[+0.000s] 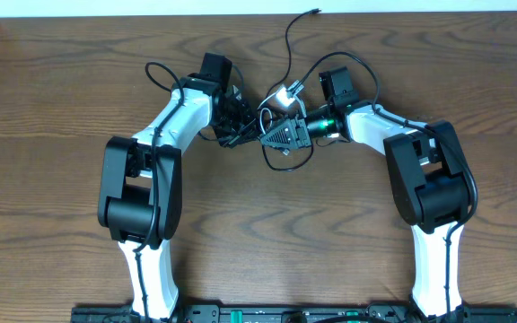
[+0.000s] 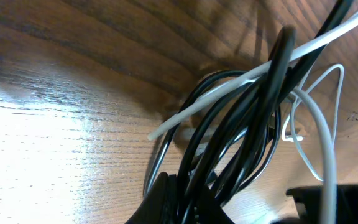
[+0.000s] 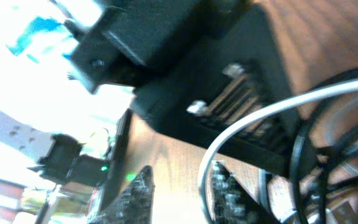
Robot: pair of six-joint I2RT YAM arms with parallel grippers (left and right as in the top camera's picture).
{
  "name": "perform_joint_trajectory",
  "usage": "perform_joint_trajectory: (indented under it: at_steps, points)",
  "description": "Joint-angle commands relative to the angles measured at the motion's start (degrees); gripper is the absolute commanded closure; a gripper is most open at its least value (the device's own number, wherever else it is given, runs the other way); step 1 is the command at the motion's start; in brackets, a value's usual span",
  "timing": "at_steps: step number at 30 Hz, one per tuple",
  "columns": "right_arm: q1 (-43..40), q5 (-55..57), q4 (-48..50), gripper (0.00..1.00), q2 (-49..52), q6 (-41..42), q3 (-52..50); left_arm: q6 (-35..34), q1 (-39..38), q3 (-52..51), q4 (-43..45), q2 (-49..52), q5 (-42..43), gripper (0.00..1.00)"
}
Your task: Untangle cables
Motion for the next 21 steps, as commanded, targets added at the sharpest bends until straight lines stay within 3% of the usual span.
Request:
perform_joint_trajectory:
  at_steps: [1,2,10,21]
  points:
    - [0.3,-10.1,2.0,0.93,0.3,-1.7,0.2,1.0,0.4,-0.5,-0.1,0.7,0.9,0.92]
    - [0.3,-10.6,2.8,0.99,0.2,-0.4,0.2,1.0,0.4,-0.5,-0.1,0.7,0.8,0.92]
    - [-2.0,-10.6,7.9,0.99,-2.9,11.0,0.2,0.9,0.4,-0.5,-0.2,0.7,-4.1,0.92]
    - [-6.1,-10.6,7.9,0.99,-16.2,12.5,0.2,1.0,0.4,-0.5,-0.2,0.7,-10.1,0.92]
